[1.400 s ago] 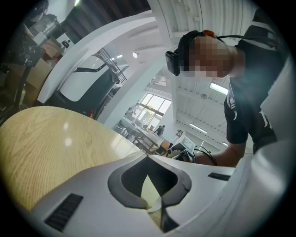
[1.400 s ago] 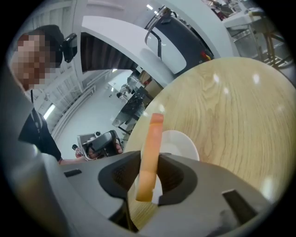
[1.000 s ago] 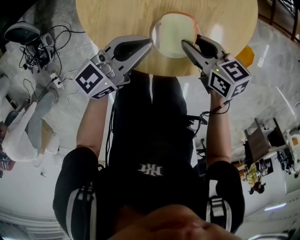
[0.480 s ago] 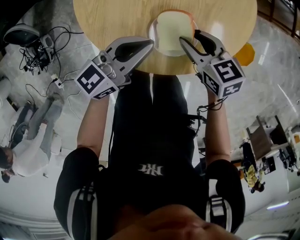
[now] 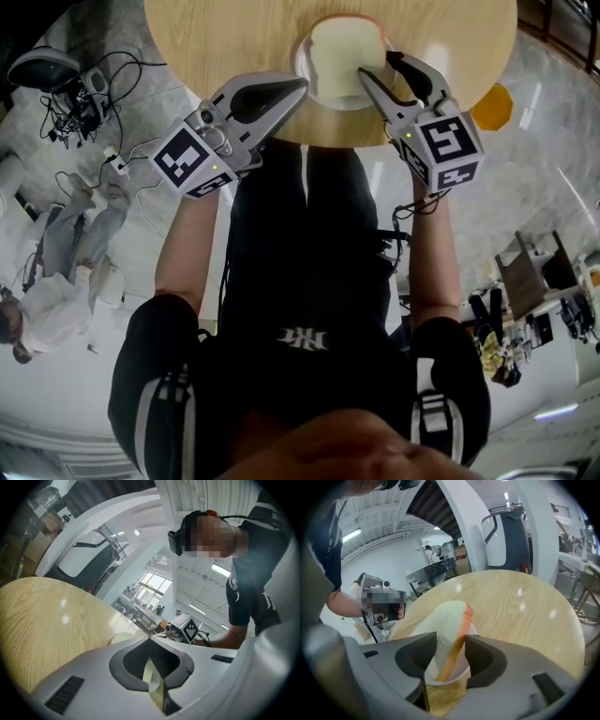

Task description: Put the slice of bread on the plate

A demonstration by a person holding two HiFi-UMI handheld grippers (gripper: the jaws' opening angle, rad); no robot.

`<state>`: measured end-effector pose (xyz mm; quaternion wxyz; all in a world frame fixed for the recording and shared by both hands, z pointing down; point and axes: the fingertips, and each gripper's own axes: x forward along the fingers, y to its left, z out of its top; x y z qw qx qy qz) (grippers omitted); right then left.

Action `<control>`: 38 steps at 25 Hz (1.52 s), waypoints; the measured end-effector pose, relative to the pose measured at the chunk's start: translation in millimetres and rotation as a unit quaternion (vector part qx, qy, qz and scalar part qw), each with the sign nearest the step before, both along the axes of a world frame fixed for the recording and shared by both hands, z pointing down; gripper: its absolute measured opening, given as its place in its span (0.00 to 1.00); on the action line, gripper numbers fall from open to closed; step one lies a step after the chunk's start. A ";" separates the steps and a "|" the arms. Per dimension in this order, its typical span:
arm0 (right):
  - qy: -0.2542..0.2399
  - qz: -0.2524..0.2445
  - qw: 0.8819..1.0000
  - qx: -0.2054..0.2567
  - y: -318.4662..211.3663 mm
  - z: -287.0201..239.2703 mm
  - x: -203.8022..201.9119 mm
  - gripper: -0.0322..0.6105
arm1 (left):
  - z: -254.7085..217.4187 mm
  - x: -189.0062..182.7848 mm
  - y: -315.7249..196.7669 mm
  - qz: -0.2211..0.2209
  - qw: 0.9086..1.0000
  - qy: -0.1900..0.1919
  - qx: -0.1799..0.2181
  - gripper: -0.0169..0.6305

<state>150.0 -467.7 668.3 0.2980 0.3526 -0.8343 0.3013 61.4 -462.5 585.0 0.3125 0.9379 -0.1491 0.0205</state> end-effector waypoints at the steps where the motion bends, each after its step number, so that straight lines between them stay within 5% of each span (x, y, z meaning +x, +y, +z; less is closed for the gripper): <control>1: 0.003 -0.002 1.000 0.004 -0.5 -0.1 -0.1 0.35 | 0.5 0.6 0.6 0.000 1.000 0.000 0.000 0.04; 17: 0.029 -0.012 0.998 0.049 -10.0 -3.3 -2.4 0.41 | 3.1 4.6 10.3 -0.008 1.000 -0.003 0.005 0.04; 24: -0.047 0.000 0.993 0.110 -15.1 -47.7 10.5 0.29 | -4.6 -5.5 0.7 -0.039 0.999 -0.017 0.012 0.04; 27: -0.094 -0.011 0.988 0.125 -12.3 -84.4 13.1 0.16 | -24.6 -9.9 -1.2 -0.047 0.999 -0.022 0.014 0.04; 38: -0.167 -0.063 0.961 0.210 8.6 -210.0 12.8 0.06 | -146.8 -9.1 -4.0 -0.094 0.989 -0.038 0.107 0.04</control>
